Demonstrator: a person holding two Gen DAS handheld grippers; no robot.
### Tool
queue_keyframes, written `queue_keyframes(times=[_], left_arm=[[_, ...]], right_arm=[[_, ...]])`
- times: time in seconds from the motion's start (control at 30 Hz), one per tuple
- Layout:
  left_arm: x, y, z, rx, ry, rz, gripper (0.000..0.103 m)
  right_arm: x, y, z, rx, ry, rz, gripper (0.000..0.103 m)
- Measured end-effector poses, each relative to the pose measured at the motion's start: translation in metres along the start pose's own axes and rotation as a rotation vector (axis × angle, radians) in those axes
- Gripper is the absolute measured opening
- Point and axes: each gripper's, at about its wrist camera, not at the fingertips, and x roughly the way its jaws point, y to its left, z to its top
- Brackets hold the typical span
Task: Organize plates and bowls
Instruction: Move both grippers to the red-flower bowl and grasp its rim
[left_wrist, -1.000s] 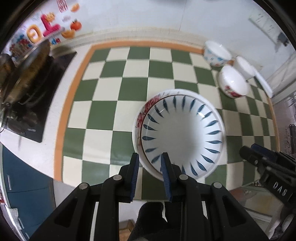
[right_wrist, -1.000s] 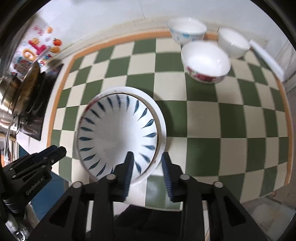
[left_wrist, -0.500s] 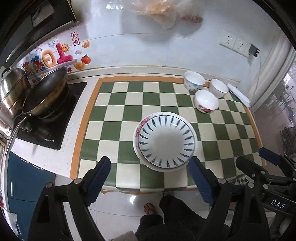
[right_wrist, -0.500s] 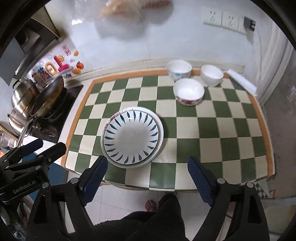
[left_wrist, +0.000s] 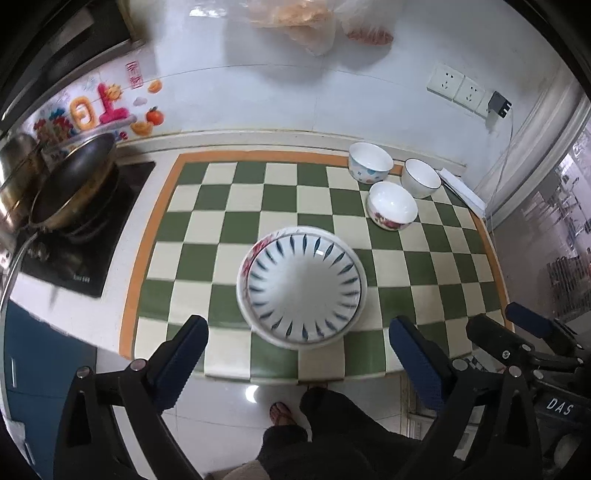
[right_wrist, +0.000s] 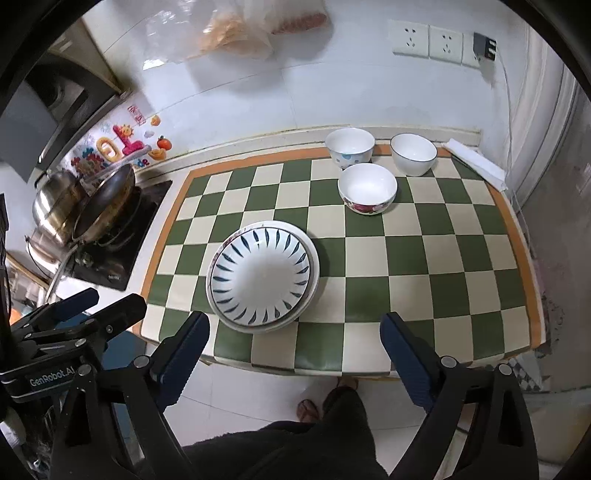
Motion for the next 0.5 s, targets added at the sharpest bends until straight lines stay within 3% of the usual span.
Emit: queue_keyframes(times=[0.17,0.4,0.43,0.5], left_arm=[[0.042,-0.021,0.047,0.024,0.014,0.000,0.101],[0.151,-0.068,0.133,0.056,0.112,-0.027,0.100],[0.168,-0.074,0.143,0.062,0.137,-0.032,0.099],[0.202,-0.085,0.158,0.069,0.190,-0.054,0.086]], right_arm=[[0.033,-0.050,0.036,0.094,0.037,0.067,0.096],[0.099,-0.139,0.107,0.214,0.054,0.035,0.096],[0.112,-0.152,0.119,0.225,0.062,0.018,0.096],[0.135,-0.174,0.138,0.245,0.077,0.013,0.095]])
